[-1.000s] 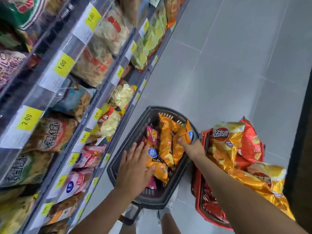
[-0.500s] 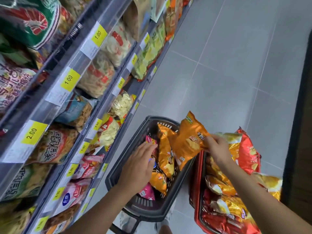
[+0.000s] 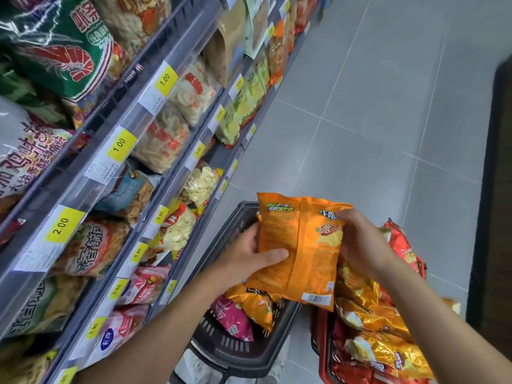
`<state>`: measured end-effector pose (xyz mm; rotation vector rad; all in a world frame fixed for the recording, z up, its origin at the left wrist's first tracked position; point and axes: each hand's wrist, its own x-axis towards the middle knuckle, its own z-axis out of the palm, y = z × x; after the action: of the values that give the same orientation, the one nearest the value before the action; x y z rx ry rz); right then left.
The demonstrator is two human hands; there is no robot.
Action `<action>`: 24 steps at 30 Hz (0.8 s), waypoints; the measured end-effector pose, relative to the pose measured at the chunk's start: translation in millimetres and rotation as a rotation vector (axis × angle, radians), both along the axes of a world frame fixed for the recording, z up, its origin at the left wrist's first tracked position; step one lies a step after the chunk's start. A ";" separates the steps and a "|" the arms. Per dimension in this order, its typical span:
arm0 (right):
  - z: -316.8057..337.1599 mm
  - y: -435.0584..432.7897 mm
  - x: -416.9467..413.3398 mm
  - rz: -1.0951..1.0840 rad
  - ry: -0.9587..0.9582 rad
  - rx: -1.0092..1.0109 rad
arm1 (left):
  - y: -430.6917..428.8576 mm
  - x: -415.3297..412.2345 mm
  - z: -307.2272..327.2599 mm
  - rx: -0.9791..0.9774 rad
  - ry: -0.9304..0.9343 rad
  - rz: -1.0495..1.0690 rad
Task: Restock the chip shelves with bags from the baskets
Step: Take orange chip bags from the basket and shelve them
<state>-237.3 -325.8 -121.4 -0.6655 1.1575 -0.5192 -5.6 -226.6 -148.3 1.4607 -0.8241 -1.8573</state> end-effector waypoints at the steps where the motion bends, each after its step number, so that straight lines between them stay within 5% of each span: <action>1: -3.7 3.6 -0.6 -0.017 -0.002 -0.005 | 3.1 -1.3 -2.7 0.011 -0.028 0.040; 8: -16.0 51.8 -7.6 0.283 -0.085 0.052 | 17.6 -3.2 -6.7 0.056 0.040 0.269; 11: -19.0 67.8 -3.7 0.245 -0.003 0.061 | 20.4 -0.7 -8.7 0.080 -0.003 0.257; 17: -24.2 83.8 12.3 0.131 0.278 -0.160 | 26.0 -13.7 -4.9 0.000 -0.478 0.409; 24: -23.4 102.9 22.6 0.265 0.251 -0.222 | 25.4 -36.6 1.5 0.107 -0.134 0.304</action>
<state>-214.6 -222.9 -144.8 -1.0833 1.2313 -0.3467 -42.2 -201.2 -146.8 1.6885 -0.5336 -1.6097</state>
